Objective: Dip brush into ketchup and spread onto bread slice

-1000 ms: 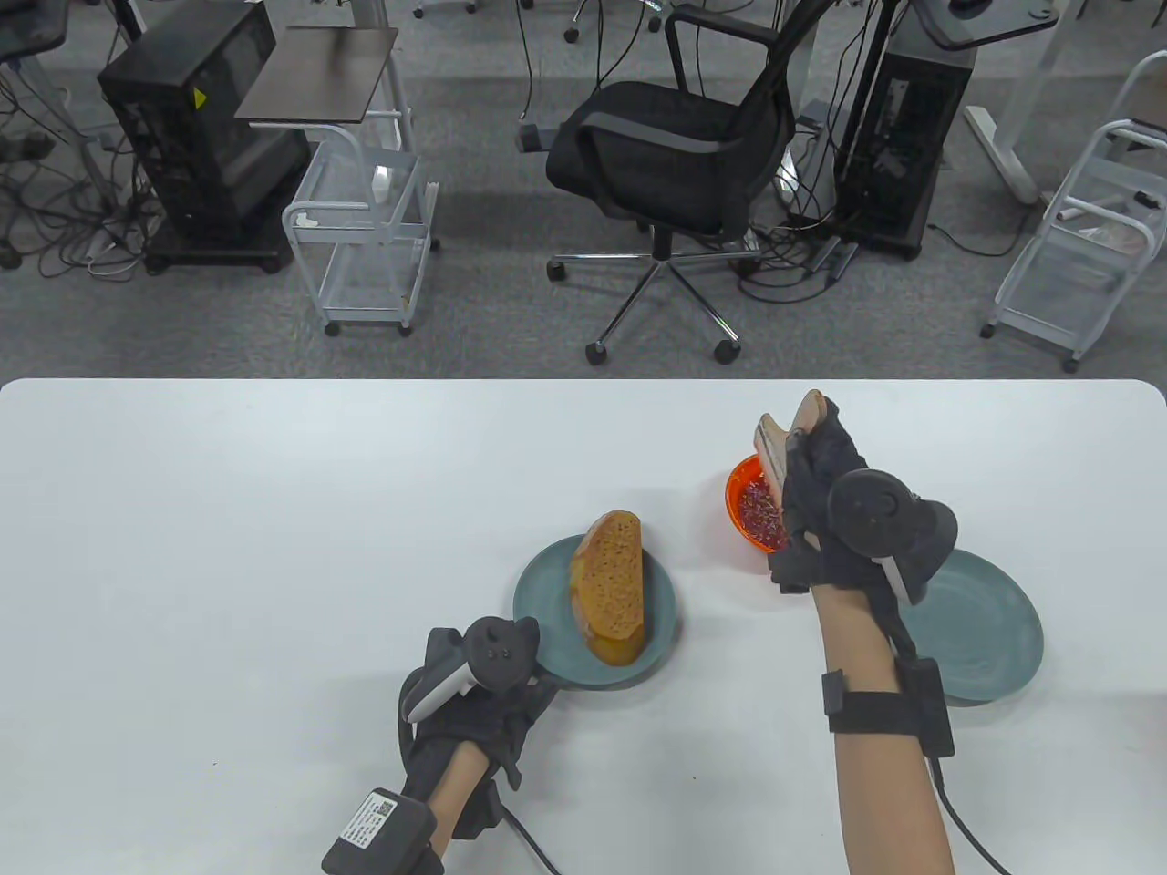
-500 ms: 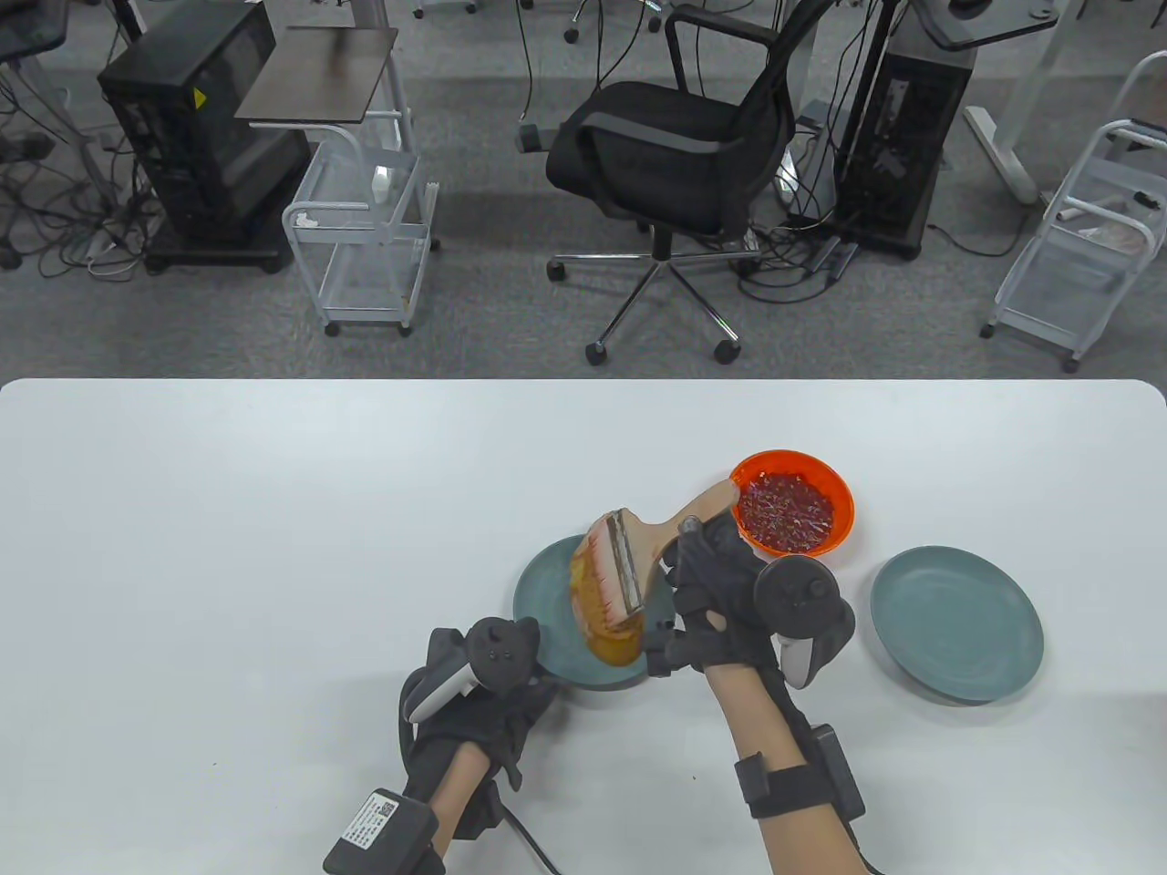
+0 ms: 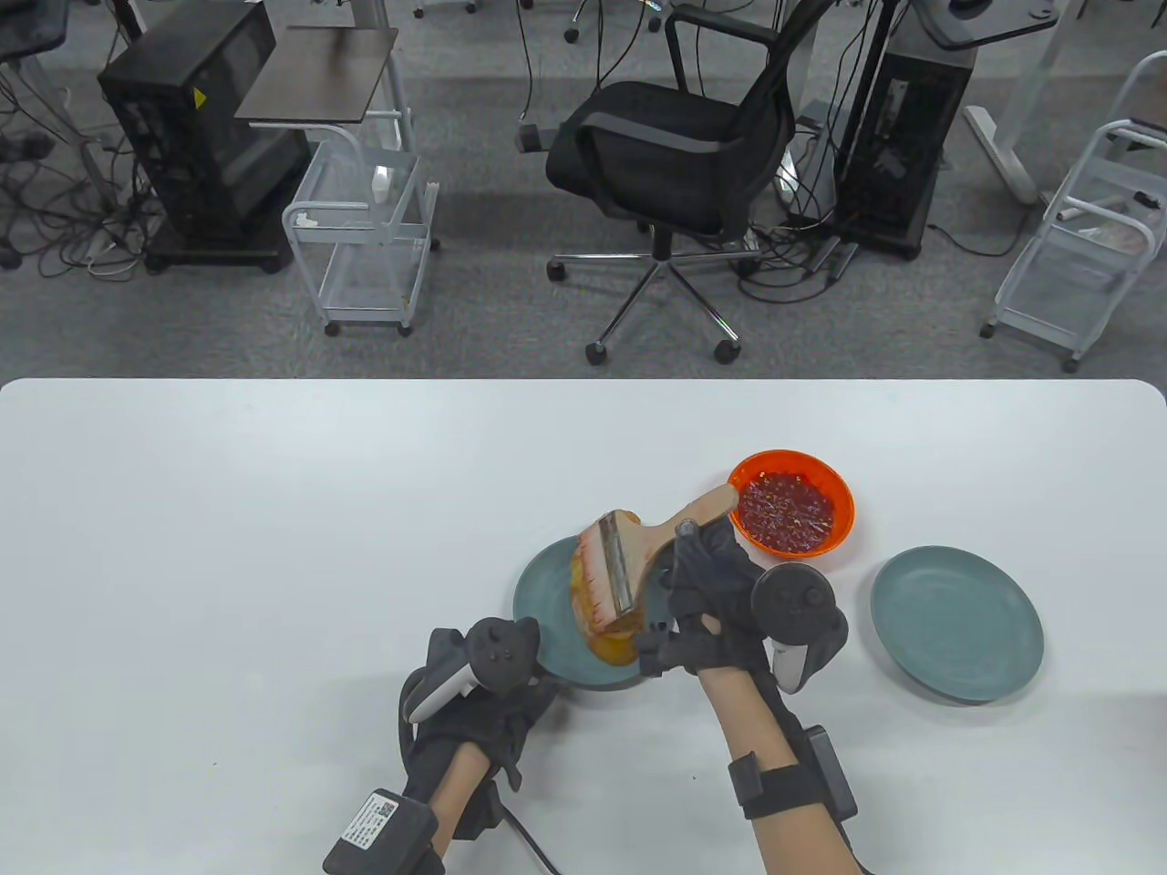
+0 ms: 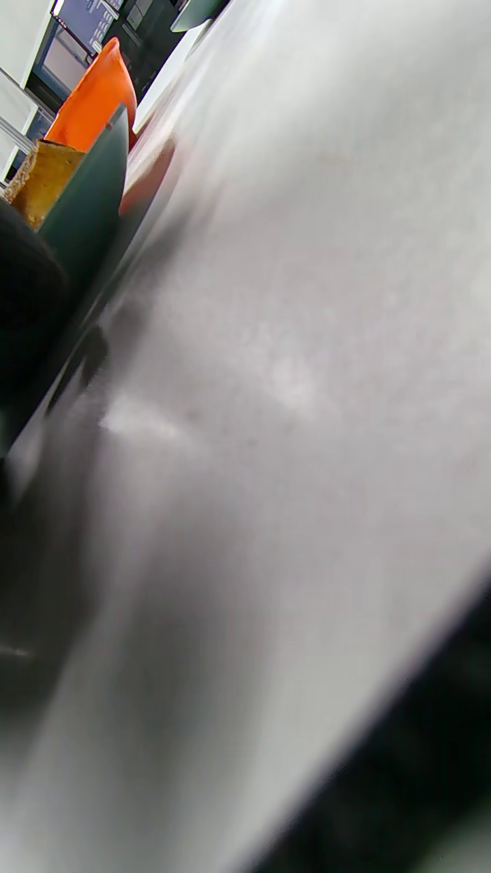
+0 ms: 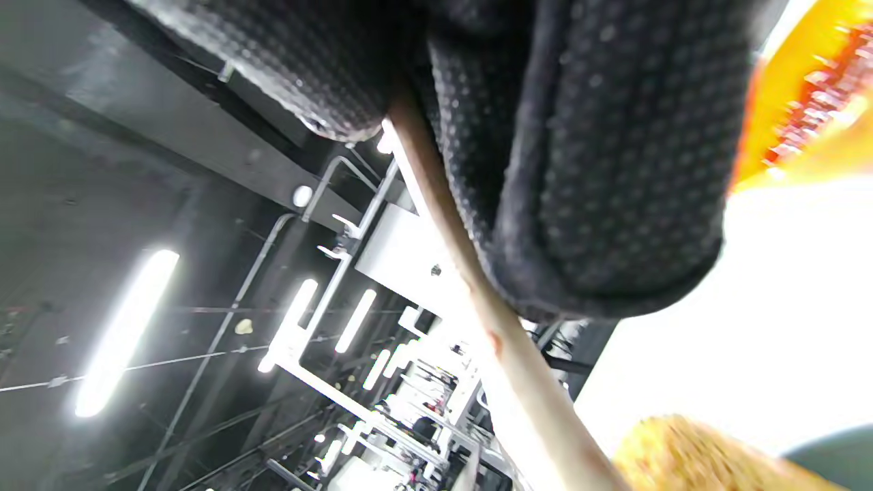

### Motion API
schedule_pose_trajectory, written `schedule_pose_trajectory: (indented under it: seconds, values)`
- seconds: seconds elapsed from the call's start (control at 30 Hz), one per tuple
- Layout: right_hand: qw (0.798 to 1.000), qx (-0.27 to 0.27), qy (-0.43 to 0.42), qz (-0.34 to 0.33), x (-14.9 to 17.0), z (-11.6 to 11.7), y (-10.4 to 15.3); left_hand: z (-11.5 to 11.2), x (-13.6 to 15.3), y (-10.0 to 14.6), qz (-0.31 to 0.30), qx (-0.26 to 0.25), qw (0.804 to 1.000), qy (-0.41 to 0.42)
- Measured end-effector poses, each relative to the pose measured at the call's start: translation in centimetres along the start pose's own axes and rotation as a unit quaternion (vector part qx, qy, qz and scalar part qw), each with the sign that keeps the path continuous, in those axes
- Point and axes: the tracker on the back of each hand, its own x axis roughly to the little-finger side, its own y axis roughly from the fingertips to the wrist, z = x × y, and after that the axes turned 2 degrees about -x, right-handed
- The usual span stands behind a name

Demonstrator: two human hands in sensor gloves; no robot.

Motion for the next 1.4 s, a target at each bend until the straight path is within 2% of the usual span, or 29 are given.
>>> schedule_pose_trajectory:
  seconds: [0.07, 0.13, 0.23, 0.3, 0.4, 0.5, 0.6, 0.7, 0.83, 0.97, 1.03, 1.13, 1.23, 1.33, 1.4]
  values:
    - [1.000, 0.009, 0.027, 0.001, 0.5, -0.3, 0.0, 0.0, 0.0, 0.0, 0.000, 0.000, 1.000, 0.000]
    - [1.000, 0.021, 0.019, 0.000, 0.6, -1.1, -0.2, 0.0, 0.0, 0.0, 0.000, 0.001, 1.000, 0.001]
    - [0.993, 0.071, 0.086, -0.045, 0.1, -3.1, -0.6, 0.0, 0.0, 0.0, 0.000, 0.000, 1.000, 0.001]
    - [0.989, 0.091, 0.099, -0.065, -0.2, -4.0, -0.7, 0.0, 0.0, 0.0, 0.000, 0.000, 1.000, 0.000]
    - [0.994, 0.081, 0.054, -0.049, -0.2, -3.5, -0.6, 0.0, -0.1, 0.0, 0.000, 0.001, 1.000, 0.000]
    - [0.999, 0.048, -0.008, -0.006, 0.3, -1.6, -0.2, 0.0, -0.1, 0.0, 0.001, 0.000, 1.000, -0.001]
    - [0.999, 0.030, 0.007, -0.007, 0.6, -0.5, 0.1, 0.0, -0.1, 0.0, 0.001, 0.000, 1.000, -0.002]
    - [0.998, 0.043, 0.040, -0.031, 0.5, -1.0, -0.3, 0.0, -0.1, 0.0, 0.000, 0.000, 1.000, 0.000]
    - [0.987, 0.093, 0.103, -0.084, -0.4, -2.9, -0.6, -0.1, -0.1, 0.0, 0.001, 0.000, 1.000, -0.004]
    - [0.995, 0.078, 0.040, -0.054, -0.1, -2.6, -0.5, -0.1, -0.1, 0.0, 0.001, 0.000, 1.000, -0.004]
    - [0.999, 0.049, -0.001, -0.016, 0.4, -1.3, -0.2, -0.1, -0.1, 0.0, 0.001, 0.000, 1.000, -0.003]
    - [0.999, 0.032, 0.016, -0.008, 0.7, -0.4, 0.0, -0.1, -0.1, 0.0, 0.000, 0.000, 1.000, -0.003]
    - [0.997, 0.060, 0.034, -0.031, 0.6, -1.3, -0.2, -0.1, 0.0, 0.0, -0.001, 0.000, 1.000, -0.001]
    - [0.986, 0.100, 0.099, -0.085, 0.2, -2.6, -0.4, -0.1, -0.1, 0.0, 0.000, 0.001, 1.000, -0.003]
    - [0.989, 0.099, 0.079, -0.079, 0.1, -2.8, -0.5, -0.1, -0.1, 0.1, 0.001, 0.000, 1.000, -0.005]
